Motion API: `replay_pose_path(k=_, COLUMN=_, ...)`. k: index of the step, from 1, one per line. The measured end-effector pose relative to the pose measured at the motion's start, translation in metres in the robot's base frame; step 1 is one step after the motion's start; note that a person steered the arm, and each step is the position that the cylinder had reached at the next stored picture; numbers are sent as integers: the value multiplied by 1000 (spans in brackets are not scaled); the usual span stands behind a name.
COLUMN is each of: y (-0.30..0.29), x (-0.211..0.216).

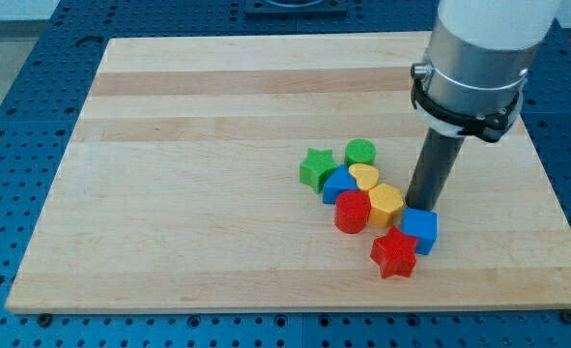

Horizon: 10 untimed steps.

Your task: Point your arm at the green star

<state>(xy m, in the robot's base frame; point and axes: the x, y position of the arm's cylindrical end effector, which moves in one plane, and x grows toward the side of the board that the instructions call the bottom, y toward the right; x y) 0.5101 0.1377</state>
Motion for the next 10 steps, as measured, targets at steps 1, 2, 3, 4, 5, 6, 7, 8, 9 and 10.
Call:
replay_pose_path(k=1, y=0, x=15)
replay_pose_path(k=2, y=0, x=32)
replay_pose_path(k=3, y=8, x=26)
replay_pose_path(k=4, y=35, x=-15)
replay_pose_path(k=5, y=35, x=-47)
replay_pose_path(k=6, y=39, x=-89)
replay_pose_path(k=7, y=19, x=-116)
replay_pose_path(k=8, y=-23, x=-119)
replay_pose_path(k=9, y=-74, x=-117)
replay_pose_path(k=10, y=-130, x=-103)
